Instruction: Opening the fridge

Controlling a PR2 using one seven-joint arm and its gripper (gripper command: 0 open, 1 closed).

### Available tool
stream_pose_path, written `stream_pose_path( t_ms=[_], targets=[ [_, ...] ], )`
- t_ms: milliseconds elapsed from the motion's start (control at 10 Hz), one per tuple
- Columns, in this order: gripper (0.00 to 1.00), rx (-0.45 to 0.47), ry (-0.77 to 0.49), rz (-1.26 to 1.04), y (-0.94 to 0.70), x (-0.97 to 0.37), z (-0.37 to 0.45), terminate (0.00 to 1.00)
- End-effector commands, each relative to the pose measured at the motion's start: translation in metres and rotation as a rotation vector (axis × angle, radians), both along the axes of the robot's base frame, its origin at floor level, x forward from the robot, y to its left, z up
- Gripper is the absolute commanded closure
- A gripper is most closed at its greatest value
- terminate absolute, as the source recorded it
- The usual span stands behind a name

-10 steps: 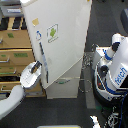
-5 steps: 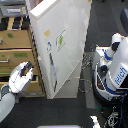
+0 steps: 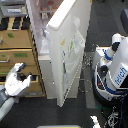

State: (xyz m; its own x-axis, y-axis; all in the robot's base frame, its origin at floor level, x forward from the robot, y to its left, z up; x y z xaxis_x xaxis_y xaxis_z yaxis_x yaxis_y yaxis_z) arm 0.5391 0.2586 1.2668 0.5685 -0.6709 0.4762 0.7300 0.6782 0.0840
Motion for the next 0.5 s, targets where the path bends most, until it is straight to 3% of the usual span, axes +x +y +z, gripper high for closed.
stream_pose_path(
  t_ms=[100,300,500],
  targets=[
    [0.00,0.424,0.361,0.029,-0.268,0.209,-0.293,0.00],
    [0.00,0.455,0.325,-0.065,-0.401,0.178,-0.254,0.00],
    [0.00,0.456,0.241,-0.222,-0.561,0.047,-0.142,0.00]
  ],
)
